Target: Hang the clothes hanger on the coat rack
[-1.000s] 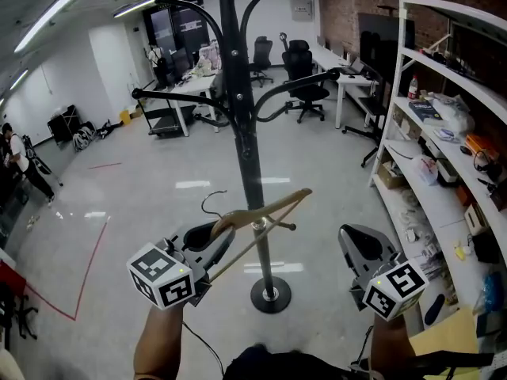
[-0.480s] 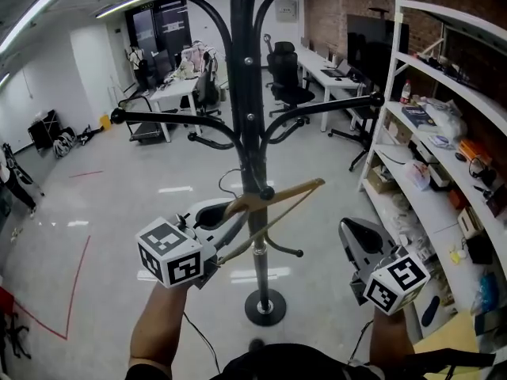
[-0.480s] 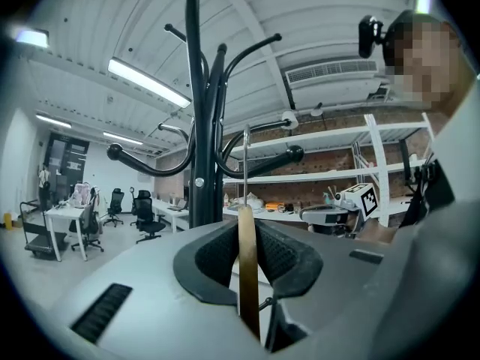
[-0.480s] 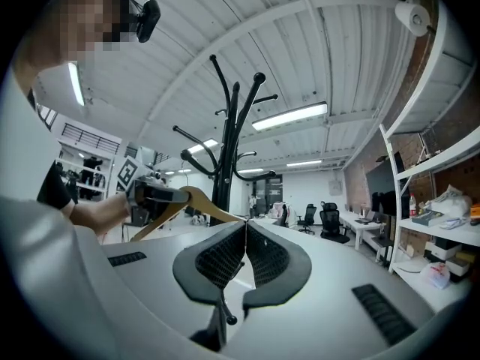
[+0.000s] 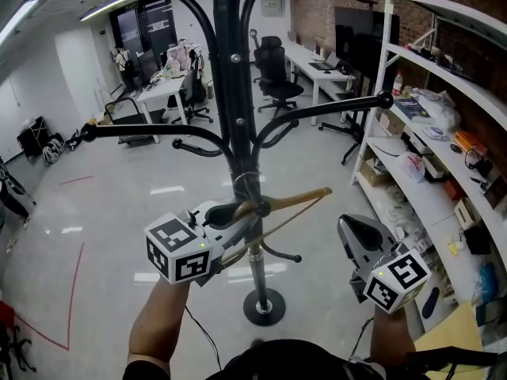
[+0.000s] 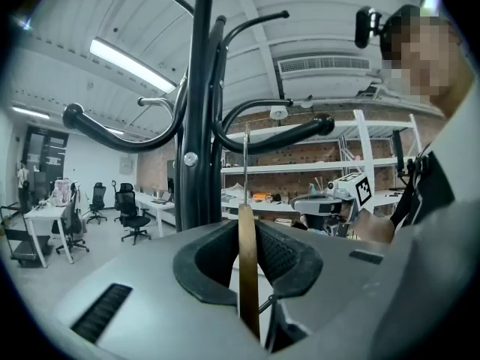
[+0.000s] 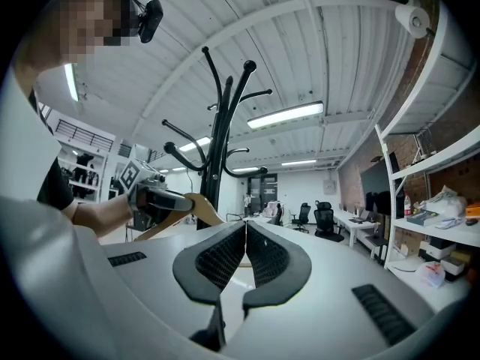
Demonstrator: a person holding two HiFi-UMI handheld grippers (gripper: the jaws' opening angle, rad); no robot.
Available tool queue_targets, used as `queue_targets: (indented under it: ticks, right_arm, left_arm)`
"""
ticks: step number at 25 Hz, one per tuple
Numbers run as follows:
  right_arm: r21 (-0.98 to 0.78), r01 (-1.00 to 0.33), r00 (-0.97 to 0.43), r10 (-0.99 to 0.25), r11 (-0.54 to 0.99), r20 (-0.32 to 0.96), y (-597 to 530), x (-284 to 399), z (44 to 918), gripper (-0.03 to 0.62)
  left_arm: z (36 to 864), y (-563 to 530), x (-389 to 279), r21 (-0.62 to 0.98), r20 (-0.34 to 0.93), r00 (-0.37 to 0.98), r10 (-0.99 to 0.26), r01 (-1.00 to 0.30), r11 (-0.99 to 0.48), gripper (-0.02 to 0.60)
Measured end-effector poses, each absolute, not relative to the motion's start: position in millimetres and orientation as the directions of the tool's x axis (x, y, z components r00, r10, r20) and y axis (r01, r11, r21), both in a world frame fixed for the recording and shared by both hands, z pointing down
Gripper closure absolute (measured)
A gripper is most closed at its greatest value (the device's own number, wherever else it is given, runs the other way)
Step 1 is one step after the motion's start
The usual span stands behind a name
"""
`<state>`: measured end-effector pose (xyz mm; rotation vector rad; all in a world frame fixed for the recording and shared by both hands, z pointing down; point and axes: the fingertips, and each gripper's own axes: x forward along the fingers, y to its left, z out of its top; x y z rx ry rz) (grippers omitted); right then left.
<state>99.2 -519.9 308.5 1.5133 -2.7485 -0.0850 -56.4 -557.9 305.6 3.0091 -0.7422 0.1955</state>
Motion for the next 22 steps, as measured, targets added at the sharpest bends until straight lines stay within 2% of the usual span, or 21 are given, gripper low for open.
queue_targets:
  ticks: [14,22]
  right_arm:
    - [0.026,-0.863,-0.505,-0.863,0.505,-0.013,-526,110,320,0.587]
    - [0.048,-0.849,-0.527,-0.849,0.526,-0.012,-516,102,314,0.586]
  left_arm:
    - [319,-562,-49,-0.009,0.142,0.913,-0.382,-0.385,-0.923,0.529]
    - [318,-555,-49,0.009,0.085,0.933,-0.349,-0.351,-0.936,0.529]
